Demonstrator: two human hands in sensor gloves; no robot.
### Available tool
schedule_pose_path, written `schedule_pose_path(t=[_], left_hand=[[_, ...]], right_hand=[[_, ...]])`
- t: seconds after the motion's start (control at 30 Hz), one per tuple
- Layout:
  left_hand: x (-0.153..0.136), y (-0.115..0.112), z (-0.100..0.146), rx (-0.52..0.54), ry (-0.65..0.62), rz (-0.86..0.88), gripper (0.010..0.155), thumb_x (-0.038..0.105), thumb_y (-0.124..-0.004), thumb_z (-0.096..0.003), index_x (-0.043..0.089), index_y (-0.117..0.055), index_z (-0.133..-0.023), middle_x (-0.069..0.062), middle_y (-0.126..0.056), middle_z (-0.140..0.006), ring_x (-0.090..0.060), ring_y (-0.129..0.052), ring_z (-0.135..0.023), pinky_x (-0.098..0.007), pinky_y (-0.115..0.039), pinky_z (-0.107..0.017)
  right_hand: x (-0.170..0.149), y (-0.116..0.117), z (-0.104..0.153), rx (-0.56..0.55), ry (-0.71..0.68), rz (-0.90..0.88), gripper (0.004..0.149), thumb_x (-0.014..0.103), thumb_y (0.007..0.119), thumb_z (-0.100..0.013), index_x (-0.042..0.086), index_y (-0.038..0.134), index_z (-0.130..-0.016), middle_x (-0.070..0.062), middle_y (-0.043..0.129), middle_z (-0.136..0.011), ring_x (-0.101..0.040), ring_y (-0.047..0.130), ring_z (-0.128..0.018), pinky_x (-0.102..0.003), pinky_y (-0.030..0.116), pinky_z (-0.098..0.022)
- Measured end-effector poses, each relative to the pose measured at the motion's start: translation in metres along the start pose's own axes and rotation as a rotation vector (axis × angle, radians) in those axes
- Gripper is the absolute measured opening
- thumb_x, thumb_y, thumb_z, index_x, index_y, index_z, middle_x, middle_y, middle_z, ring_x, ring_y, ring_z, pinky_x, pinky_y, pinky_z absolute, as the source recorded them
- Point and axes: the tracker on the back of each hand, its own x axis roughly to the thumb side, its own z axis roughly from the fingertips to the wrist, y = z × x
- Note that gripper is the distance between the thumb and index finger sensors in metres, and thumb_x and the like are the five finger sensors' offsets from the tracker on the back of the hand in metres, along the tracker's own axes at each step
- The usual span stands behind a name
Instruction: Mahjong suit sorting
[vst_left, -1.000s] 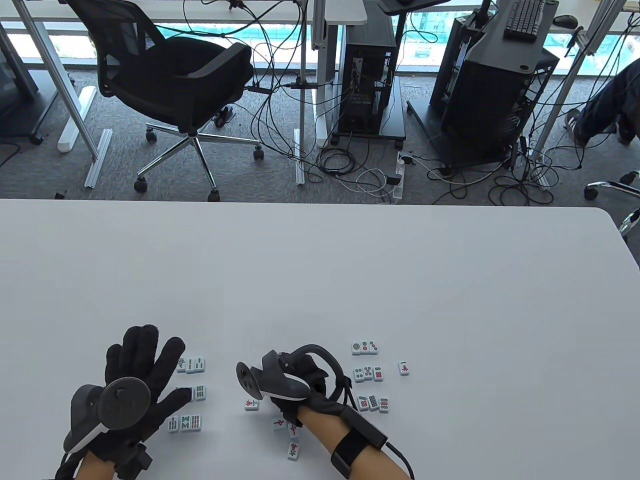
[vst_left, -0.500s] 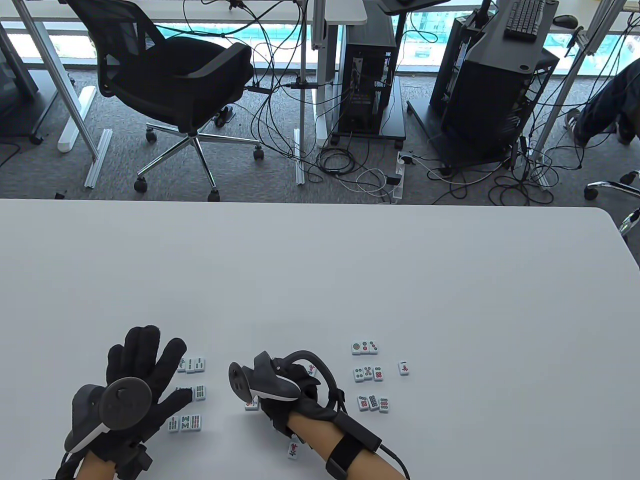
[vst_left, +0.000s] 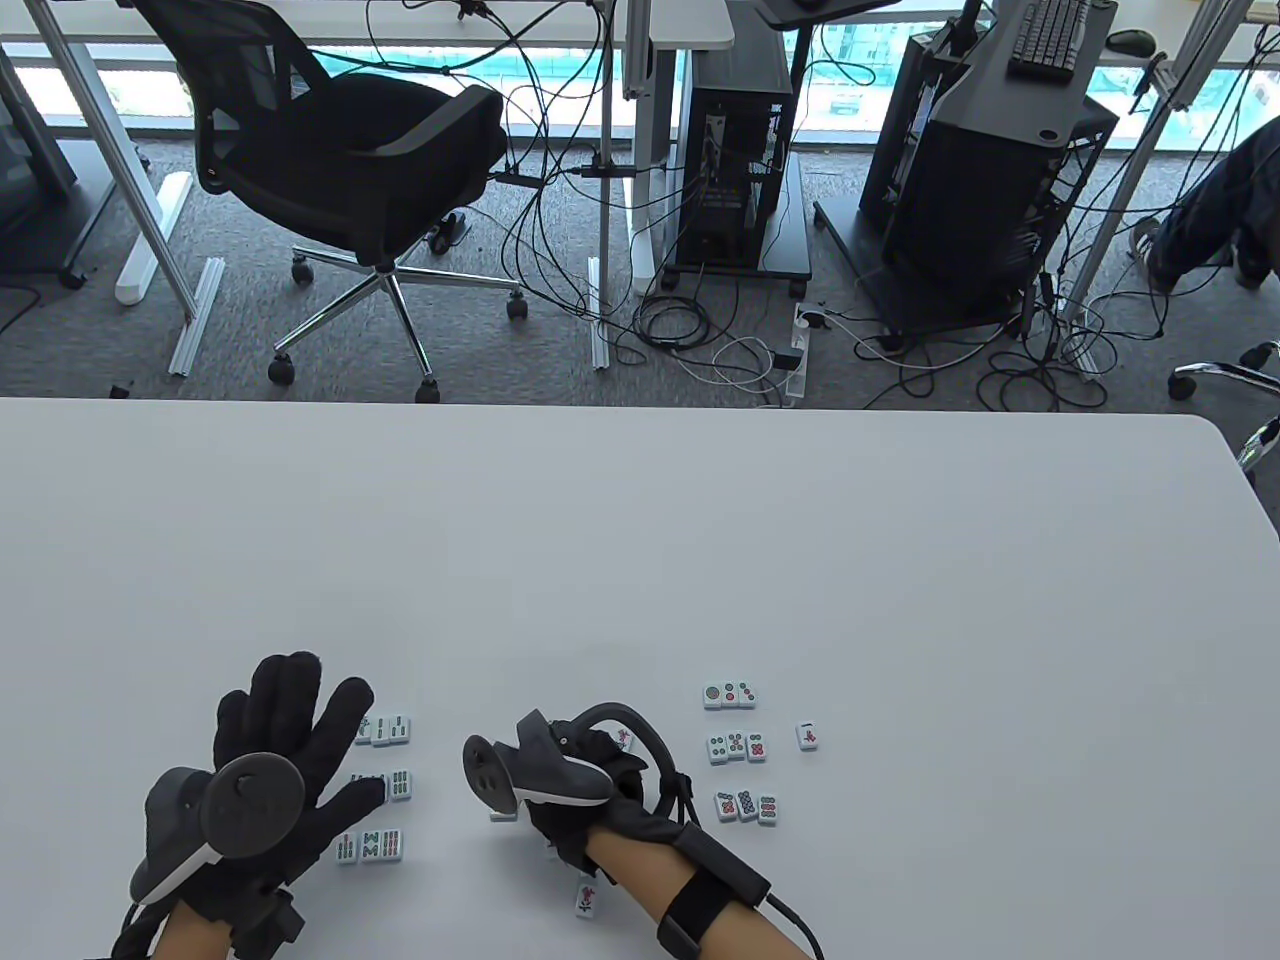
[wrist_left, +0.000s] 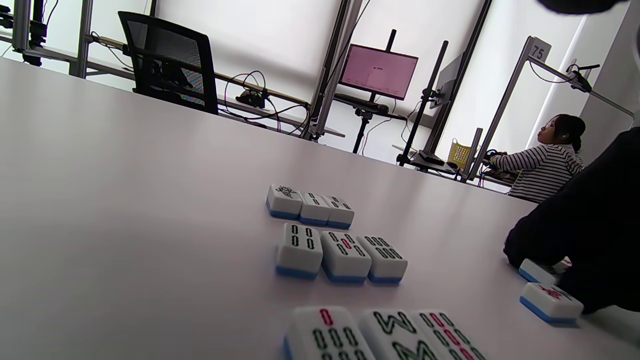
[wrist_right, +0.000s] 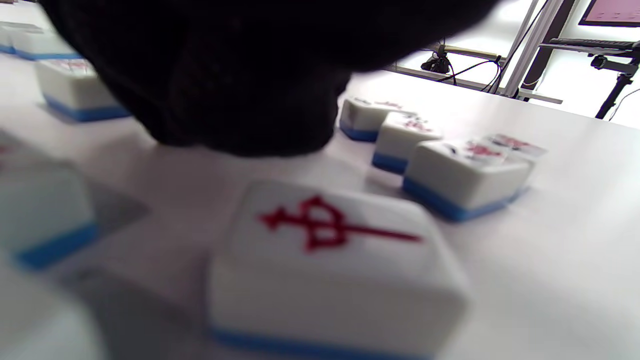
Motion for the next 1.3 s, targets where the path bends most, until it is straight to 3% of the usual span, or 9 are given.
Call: schedule_pose_path(t=[0.13, 0.27, 0.43, 0.63, 0.87, 0.93, 1.3], left_hand=[[-0.001, 0.003, 0.001, 0.014, 0.003, 0.015, 0.083, 0.073, -0.06, -0.0379, 0.045, -0.026, -0.107, 0.016, 0.01, -0.11, -0.017, 0.009, -0.111, -0.055, -0.004, -0.079], [-0.001, 0.004, 0.001, 0.016, 0.002, 0.018, 0.082, 0.073, -0.06, -0.0379, 0.044, -0.027, -0.107, 0.016, 0.01, -0.11, -0.017, 0.009, -0.11, -0.055, -0.004, -0.079], [0.0, 0.003, 0.001, 0.02, -0.006, 0.015, 0.083, 0.073, -0.06, -0.0378, 0.044, -0.027, -0.108, 0.016, 0.01, -0.11, -0.017, 0.009, -0.11, -0.055, -0.004, -0.079], [0.001, 0.003, 0.001, 0.022, -0.009, 0.006, 0.083, 0.074, -0.06, -0.0379, 0.045, -0.024, -0.107, 0.016, 0.011, -0.11, -0.016, 0.01, -0.11, -0.055, -0.003, -0.079], [0.001, 0.001, 0.001, 0.016, -0.007, -0.005, 0.083, 0.074, -0.06, -0.038, 0.045, -0.024, -0.107, 0.016, 0.011, -0.11, -0.016, 0.01, -0.11, -0.055, -0.003, -0.079], [0.001, 0.0, 0.001, 0.013, -0.006, -0.008, 0.083, 0.074, -0.06, -0.0379, 0.045, -0.024, -0.107, 0.016, 0.012, -0.109, -0.016, 0.01, -0.11, -0.055, -0.003, -0.079], [0.0, -0.002, -0.001, -0.004, 0.01, -0.006, 0.083, 0.074, -0.06, -0.0379, 0.045, -0.024, -0.107, 0.016, 0.013, -0.108, -0.016, 0.011, -0.11, -0.055, -0.003, -0.079]], right_hand=[[-0.02, -0.017, 0.015, -0.117, -0.031, -0.057, 0.058, 0.038, 0.09, -0.033, 0.003, 0.082, -0.078, 0.0, 0.099, -0.03, -0.01, 0.09, -0.004, -0.026, 0.082, -0.002], [-0.065, -0.039, 0.044, -0.253, 0.028, -0.028, 0.059, 0.037, 0.09, -0.032, 0.005, 0.081, -0.08, -0.001, 0.1, -0.035, -0.012, 0.092, -0.009, -0.028, 0.084, -0.007], [-0.14, -0.046, 0.084, -0.23, 0.073, 0.009, 0.059, 0.034, 0.089, -0.033, 0.005, 0.078, -0.083, -0.004, 0.1, -0.048, -0.016, 0.098, -0.021, -0.031, 0.088, -0.016], [-0.21, -0.019, 0.121, -0.116, 0.268, 0.063, 0.059, 0.033, 0.089, -0.033, 0.006, 0.077, -0.084, -0.004, 0.1, -0.052, -0.017, 0.099, -0.025, -0.031, 0.089, -0.019], [-0.226, 0.029, 0.127, 0.031, 0.323, 0.076, 0.058, 0.033, 0.089, -0.033, 0.007, 0.078, -0.084, -0.004, 0.1, -0.052, -0.017, 0.099, -0.025, -0.031, 0.089, -0.019], [-0.225, 0.038, 0.122, 0.022, 0.324, 0.07, 0.058, 0.033, 0.089, -0.033, 0.007, 0.078, -0.084, -0.004, 0.1, -0.053, -0.016, 0.099, -0.025, -0.031, 0.089, -0.019], [-0.227, 0.048, 0.109, 0.045, 0.369, 0.047, 0.054, 0.032, 0.085, -0.037, 0.01, 0.077, -0.086, -0.004, 0.097, -0.052, -0.017, 0.097, -0.026, -0.032, 0.088, -0.02]])
